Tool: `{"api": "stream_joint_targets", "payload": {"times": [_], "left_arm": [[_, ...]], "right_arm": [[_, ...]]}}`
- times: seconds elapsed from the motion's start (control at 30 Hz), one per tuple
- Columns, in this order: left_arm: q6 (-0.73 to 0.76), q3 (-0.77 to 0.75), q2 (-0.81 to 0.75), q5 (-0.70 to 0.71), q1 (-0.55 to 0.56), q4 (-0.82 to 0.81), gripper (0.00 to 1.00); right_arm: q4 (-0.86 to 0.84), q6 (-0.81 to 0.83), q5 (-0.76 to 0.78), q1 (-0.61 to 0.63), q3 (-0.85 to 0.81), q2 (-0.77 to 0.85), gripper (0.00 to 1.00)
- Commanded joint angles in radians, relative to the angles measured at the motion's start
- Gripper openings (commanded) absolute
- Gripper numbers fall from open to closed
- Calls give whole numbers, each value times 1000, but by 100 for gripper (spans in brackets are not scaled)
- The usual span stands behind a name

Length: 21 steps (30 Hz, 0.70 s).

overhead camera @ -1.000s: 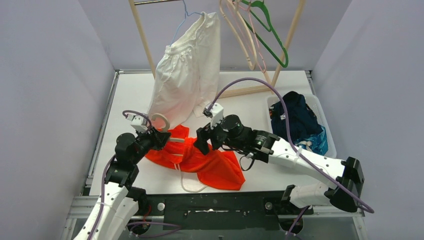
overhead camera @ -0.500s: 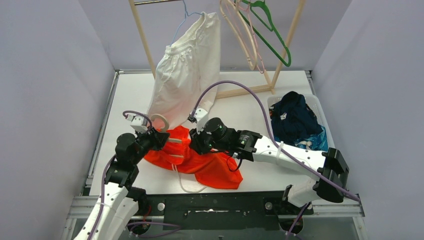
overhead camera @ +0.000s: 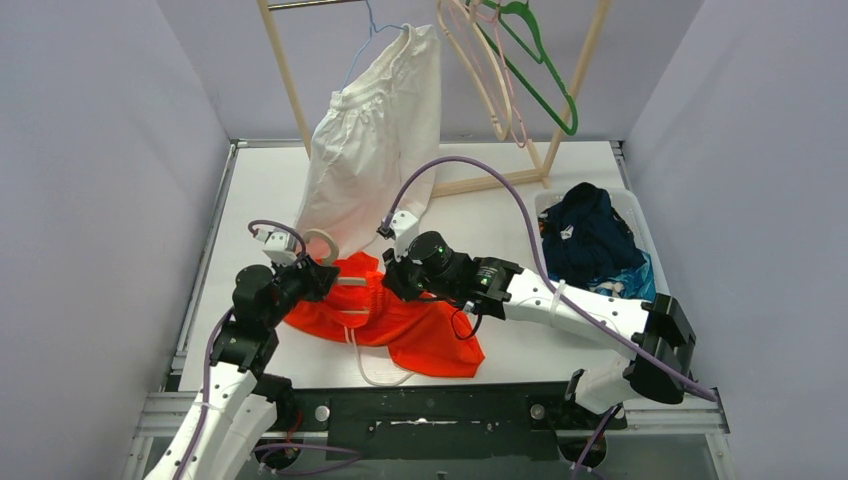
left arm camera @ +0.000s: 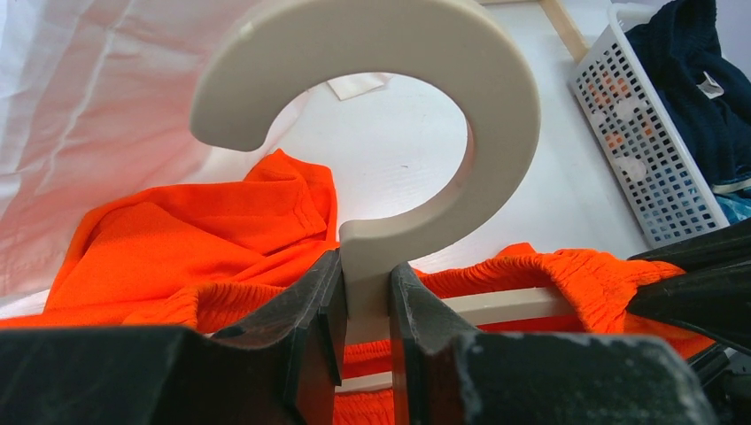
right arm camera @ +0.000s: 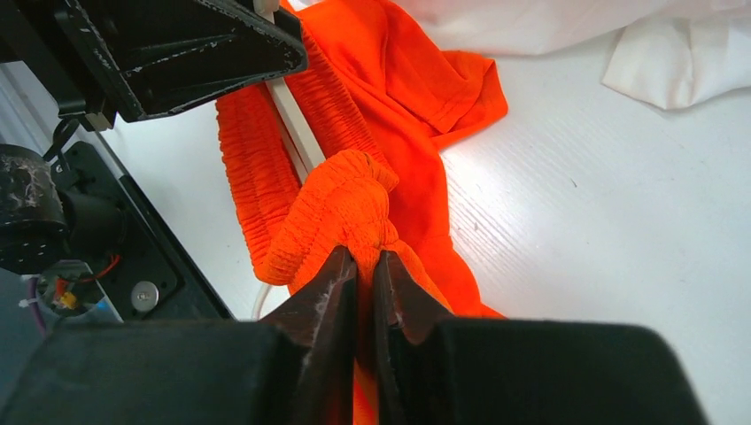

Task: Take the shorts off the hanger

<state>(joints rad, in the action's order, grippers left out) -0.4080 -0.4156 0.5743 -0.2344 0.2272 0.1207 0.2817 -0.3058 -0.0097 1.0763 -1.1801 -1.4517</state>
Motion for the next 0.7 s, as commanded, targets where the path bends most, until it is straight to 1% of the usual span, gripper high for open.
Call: {"api": "stream_joint_targets", "payload": {"times": [0.0, 0.1, 0.2, 0.33, 0.4, 0.47, 0.57, 0.6, 0.67], "left_arm": [[-6, -38, -4, 7, 4, -38, 0], [-5, -42, -3, 21, 4, -31, 0], [-2, -50, -2, 42, 4, -15, 0], [-3, -56, -15, 78, 4, 0, 0], [-3, -58, -27, 101, 4, 5, 0], [-3, -58, -39, 130, 3, 12, 0], [-3, -56, -54, 147, 2, 11, 0], [-3, -55, -56, 149, 1, 9, 0], [-3, -55, -59, 151, 1, 7, 0]], "right_arm": [[-66, -11, 51, -1, -30, 17, 0], [-87, -4, 62, -1, 5, 54, 0], [-88, -3, 153, -9, 46, 89, 0], [-82, -48, 258, -73, 127, 148, 0], [-92, -74, 288, -106, 169, 203, 0], [-139, -75, 247, -132, 229, 278, 0], [-208, -33, 79, -165, 315, 371, 1], [-210, -21, 41, -167, 329, 386, 2], [-182, 1, 18, -167, 329, 396, 2]]}}
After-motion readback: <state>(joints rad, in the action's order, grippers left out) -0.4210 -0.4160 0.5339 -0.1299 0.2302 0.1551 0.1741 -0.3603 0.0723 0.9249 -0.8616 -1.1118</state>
